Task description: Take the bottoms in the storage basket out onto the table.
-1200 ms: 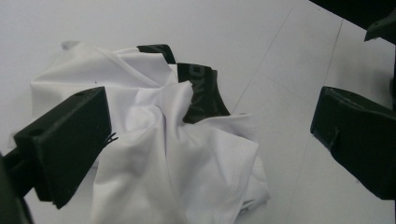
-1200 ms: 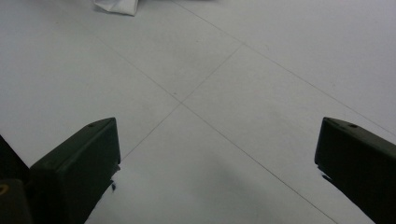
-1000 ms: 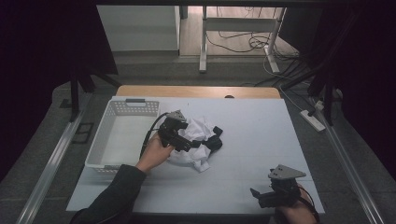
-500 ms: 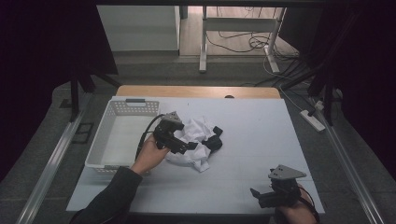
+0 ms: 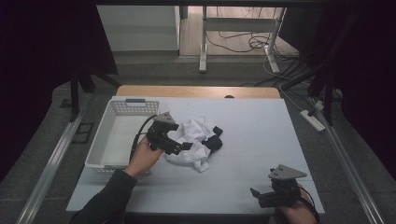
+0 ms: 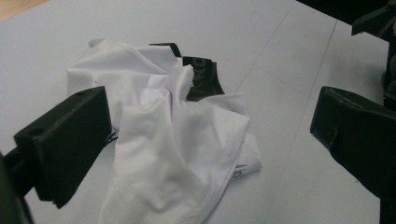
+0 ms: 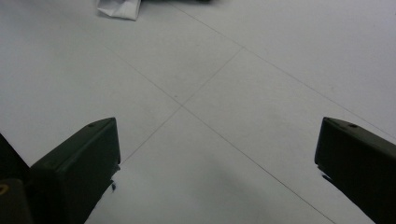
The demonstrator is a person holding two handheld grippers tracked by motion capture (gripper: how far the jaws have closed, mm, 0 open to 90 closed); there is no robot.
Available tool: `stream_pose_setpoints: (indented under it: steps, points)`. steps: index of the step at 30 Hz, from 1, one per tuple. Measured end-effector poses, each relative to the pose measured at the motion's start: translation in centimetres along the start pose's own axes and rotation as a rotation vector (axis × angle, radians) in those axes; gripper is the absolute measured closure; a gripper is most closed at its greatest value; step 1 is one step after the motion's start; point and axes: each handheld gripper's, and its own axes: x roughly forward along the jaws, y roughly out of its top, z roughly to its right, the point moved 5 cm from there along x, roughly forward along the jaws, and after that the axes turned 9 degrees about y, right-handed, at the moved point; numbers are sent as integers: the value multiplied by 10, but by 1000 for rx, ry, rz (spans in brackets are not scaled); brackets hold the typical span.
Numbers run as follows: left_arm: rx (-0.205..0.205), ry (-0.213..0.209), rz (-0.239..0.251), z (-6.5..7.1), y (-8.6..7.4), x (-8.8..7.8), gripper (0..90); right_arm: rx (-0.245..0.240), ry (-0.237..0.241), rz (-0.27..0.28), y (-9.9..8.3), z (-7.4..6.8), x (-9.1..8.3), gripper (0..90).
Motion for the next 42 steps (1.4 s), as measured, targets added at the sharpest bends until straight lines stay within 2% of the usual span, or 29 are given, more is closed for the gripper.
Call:
stream_pose_setpoints:
  steps: [11,32,42]
  points:
    - [-15,15,0,-4,-8,-10,4,-1,0,1,0,0,0,8]
    - [-83,43,13,-16,-29,-32,5,8,2,9,0,0,-1,8]
    - [-106,48,19,-17,-39,-42,5,11,2,11,0,0,-1,8]
